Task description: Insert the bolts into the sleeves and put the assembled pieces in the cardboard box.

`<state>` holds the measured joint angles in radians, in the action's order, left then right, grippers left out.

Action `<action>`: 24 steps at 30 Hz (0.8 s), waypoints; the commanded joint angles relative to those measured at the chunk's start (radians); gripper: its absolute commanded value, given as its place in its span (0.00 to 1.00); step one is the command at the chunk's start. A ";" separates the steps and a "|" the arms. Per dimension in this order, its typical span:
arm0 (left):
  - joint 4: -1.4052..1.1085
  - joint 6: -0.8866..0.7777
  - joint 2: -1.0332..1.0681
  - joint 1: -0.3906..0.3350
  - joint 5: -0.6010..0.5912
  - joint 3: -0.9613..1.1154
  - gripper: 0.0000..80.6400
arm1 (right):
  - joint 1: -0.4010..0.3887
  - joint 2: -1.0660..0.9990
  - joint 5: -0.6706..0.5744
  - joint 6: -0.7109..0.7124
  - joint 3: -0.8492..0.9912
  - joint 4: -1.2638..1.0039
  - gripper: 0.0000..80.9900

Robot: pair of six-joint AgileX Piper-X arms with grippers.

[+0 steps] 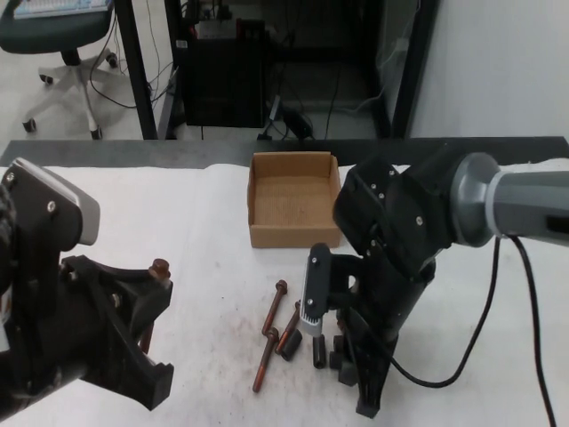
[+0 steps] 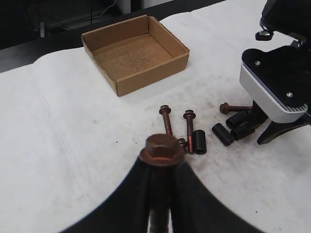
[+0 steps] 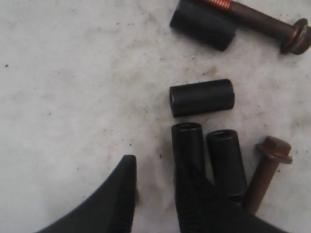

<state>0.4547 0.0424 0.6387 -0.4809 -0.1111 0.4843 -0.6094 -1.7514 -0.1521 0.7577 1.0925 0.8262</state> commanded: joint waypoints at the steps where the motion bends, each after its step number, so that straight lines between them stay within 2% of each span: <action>1: -0.017 0.004 -0.008 0.000 0.006 0.003 0.00 | 0.003 -0.004 -0.002 0.006 0.001 -0.055 0.33; 24: -0.017 0.004 -0.008 0.000 0.006 0.003 0.00 | 0.003 -0.007 -0.002 0.006 -0.097 -0.146 0.33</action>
<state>0.4547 0.0425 0.6387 -0.4809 -0.1111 0.4843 -0.6094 -1.7593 -0.1521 0.7577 1.0001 0.7288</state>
